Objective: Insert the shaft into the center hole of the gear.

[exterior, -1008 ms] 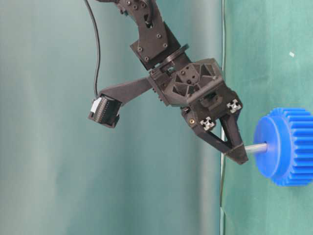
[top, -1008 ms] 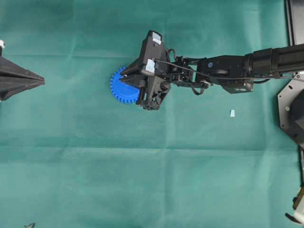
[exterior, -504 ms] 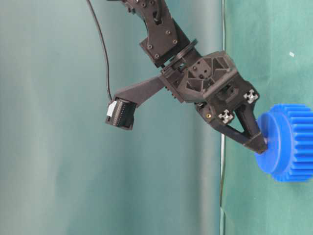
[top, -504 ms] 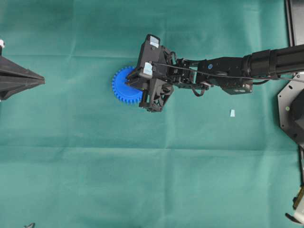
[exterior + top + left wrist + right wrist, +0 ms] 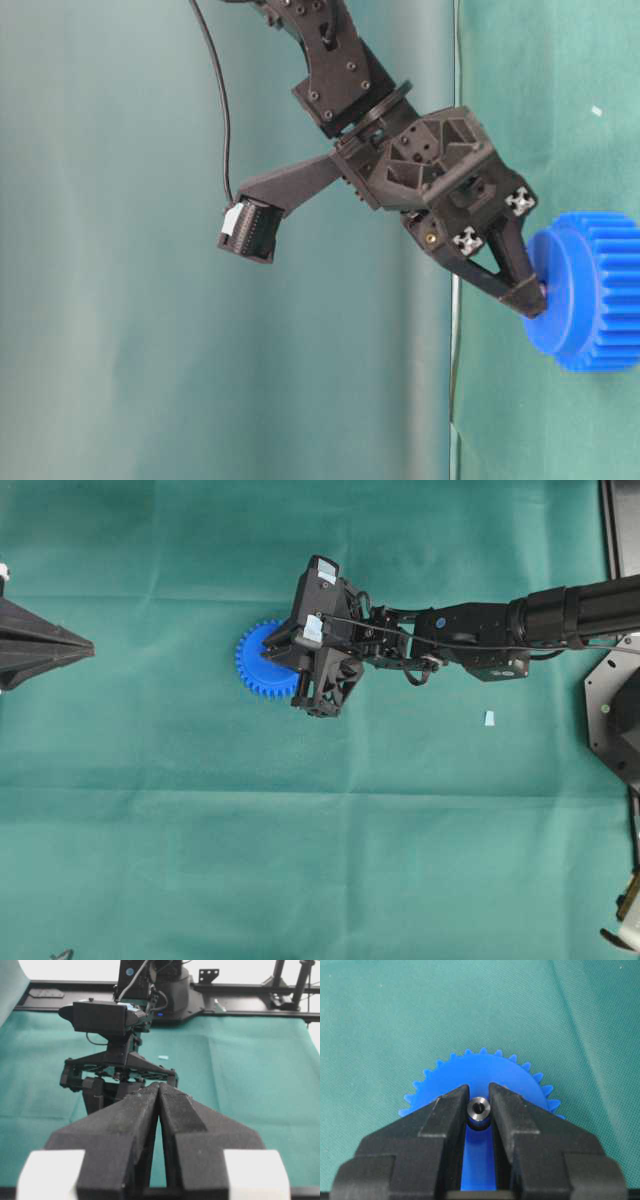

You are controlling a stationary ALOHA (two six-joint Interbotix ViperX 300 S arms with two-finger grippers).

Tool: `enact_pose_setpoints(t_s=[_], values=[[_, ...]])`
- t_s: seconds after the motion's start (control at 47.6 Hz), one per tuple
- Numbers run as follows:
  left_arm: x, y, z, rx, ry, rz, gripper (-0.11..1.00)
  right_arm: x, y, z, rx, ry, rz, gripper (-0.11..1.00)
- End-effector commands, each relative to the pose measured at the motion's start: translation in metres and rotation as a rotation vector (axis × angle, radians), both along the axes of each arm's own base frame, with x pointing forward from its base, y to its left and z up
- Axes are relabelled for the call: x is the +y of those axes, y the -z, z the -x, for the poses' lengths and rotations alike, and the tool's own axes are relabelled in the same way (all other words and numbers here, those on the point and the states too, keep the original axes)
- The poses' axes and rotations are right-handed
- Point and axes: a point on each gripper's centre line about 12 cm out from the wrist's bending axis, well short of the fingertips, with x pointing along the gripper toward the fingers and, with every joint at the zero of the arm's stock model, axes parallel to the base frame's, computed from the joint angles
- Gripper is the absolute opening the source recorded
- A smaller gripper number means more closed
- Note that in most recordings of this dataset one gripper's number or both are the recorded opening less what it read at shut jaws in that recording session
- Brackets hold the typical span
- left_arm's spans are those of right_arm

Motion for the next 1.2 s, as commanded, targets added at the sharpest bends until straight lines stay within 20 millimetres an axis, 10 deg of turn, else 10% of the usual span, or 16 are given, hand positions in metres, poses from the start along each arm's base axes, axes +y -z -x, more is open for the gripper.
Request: enact_pose_setpoints(t_s=[0.0,0.336,0.609,0.924,1.176], values=[[0.000,-0.011,-0.003,-0.028,-0.001,0.000,0.00,0.001,-0.009,-0.003,-0.014,-0.001,-0.002,0.16],[0.000,-0.011,-0.003,-0.026,-0.001,0.005,0.00,0.001,-0.026,-0.004,-0.026,-0.008,0.001,0.18],[0.000,-0.011,-0.003,-0.026,-0.001,0.005,0.00,0.001,-0.066,0.005,-0.104,-0.019,0.030,0.90],[0.000,-0.011,-0.003,-0.025,-0.001,0.005,0.00,0.002,-0.118,0.041,-0.215,-0.022,0.069,0.84],[0.000,-0.011,-0.003,-0.025,-0.001,0.003,0.00,0.007,-0.121,0.078,-0.224,-0.020,0.071,0.84]])
